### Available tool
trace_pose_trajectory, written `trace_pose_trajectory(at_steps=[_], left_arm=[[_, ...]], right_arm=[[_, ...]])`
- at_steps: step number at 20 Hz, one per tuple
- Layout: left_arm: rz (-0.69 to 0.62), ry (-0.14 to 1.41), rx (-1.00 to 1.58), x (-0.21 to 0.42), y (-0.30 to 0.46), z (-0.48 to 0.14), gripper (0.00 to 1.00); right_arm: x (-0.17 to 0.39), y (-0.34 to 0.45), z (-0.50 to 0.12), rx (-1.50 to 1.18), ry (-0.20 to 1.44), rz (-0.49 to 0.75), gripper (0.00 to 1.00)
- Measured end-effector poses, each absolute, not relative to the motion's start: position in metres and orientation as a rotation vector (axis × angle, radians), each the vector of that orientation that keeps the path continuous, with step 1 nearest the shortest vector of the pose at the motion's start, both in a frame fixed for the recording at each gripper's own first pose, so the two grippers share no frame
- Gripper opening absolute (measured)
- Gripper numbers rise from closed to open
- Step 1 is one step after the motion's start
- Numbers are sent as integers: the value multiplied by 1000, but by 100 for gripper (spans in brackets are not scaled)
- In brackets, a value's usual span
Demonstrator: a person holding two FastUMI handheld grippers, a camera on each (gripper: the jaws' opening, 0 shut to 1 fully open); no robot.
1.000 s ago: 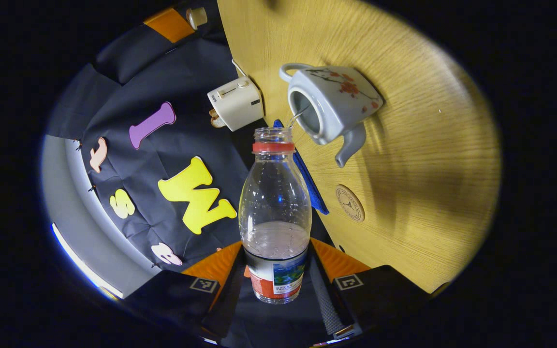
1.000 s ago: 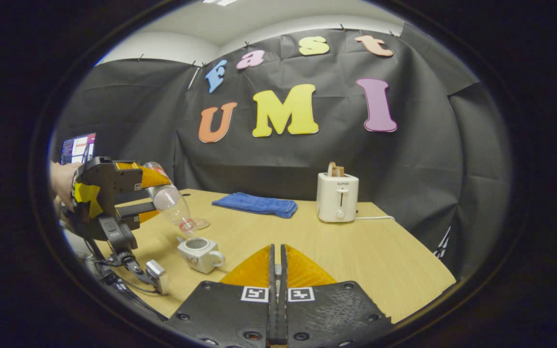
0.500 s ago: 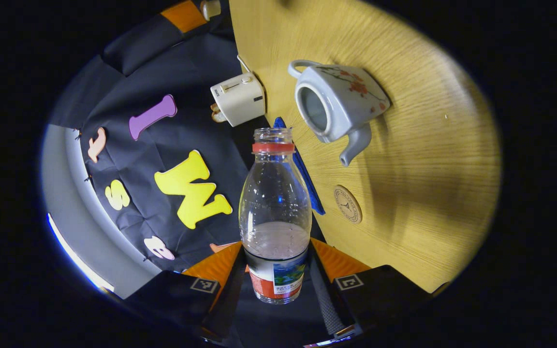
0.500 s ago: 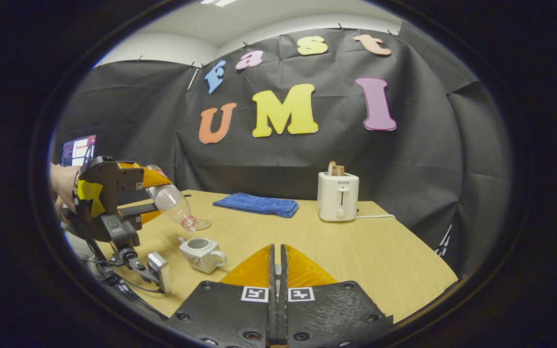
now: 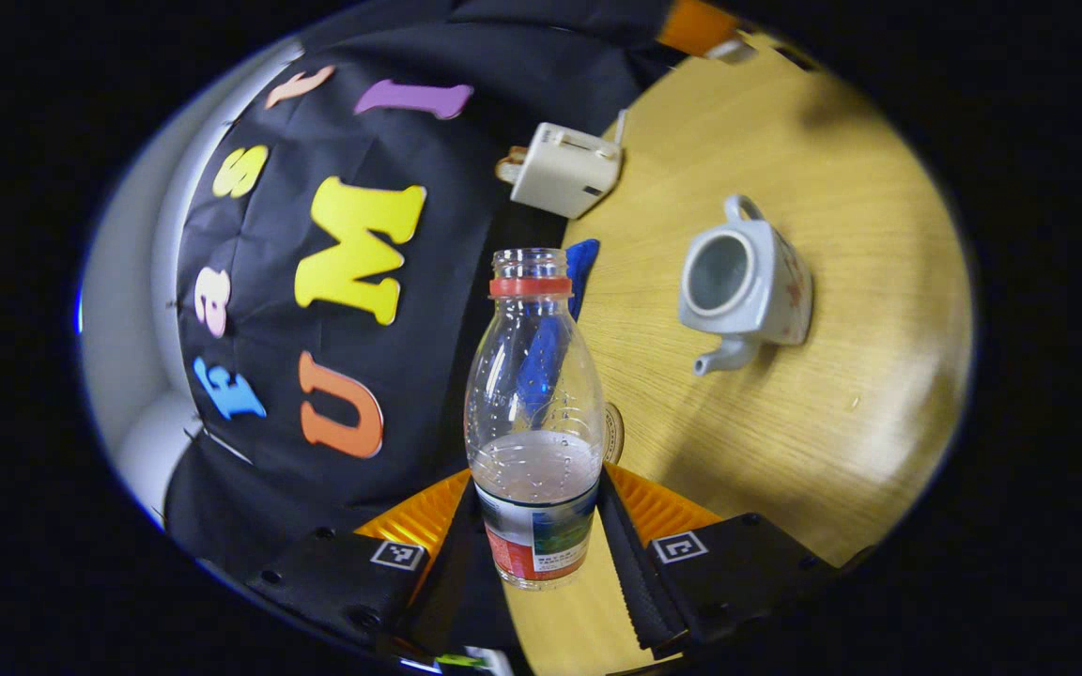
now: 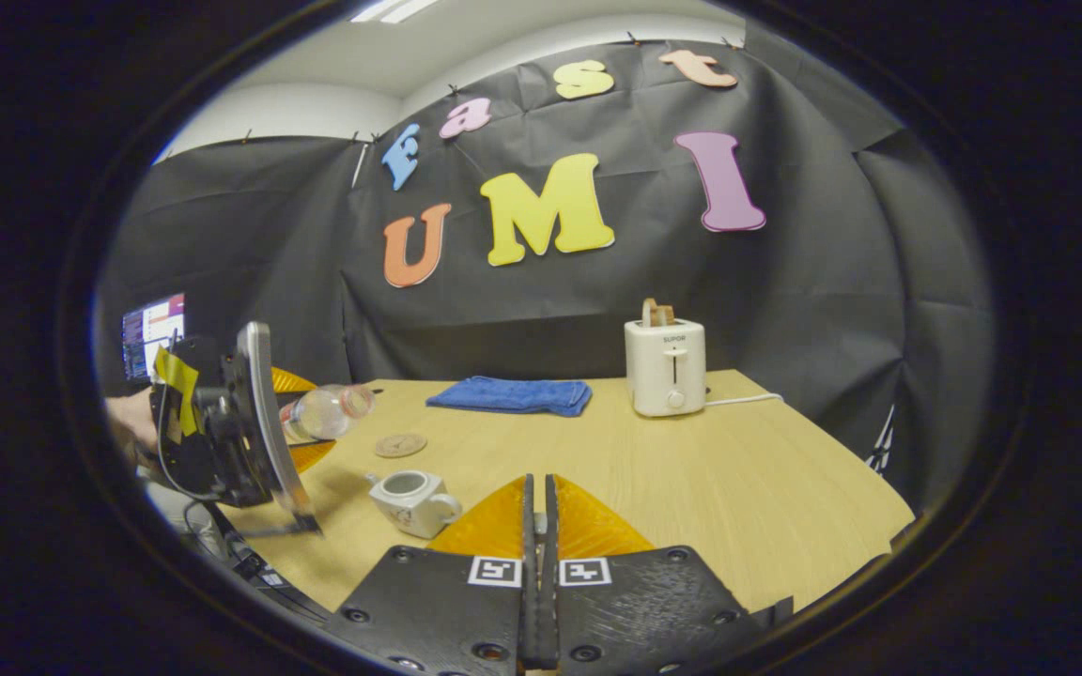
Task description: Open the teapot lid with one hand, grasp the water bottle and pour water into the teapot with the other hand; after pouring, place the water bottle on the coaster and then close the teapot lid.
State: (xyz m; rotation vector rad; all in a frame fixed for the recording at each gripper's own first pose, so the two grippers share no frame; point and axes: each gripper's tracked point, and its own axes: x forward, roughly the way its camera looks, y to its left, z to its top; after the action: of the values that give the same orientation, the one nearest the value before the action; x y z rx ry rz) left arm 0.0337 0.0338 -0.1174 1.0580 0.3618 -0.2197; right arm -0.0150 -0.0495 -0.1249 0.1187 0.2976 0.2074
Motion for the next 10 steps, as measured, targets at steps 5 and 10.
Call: trace_pose_trajectory(at_steps=[5,10], left_arm=[[-91,359,543,51,61,-90,73],[-95,279,231,79,51,-67,73]], right_arm=[[-17,-32,-122,109,300,233,0],[-18,-24,-120,89,303,242,0]])
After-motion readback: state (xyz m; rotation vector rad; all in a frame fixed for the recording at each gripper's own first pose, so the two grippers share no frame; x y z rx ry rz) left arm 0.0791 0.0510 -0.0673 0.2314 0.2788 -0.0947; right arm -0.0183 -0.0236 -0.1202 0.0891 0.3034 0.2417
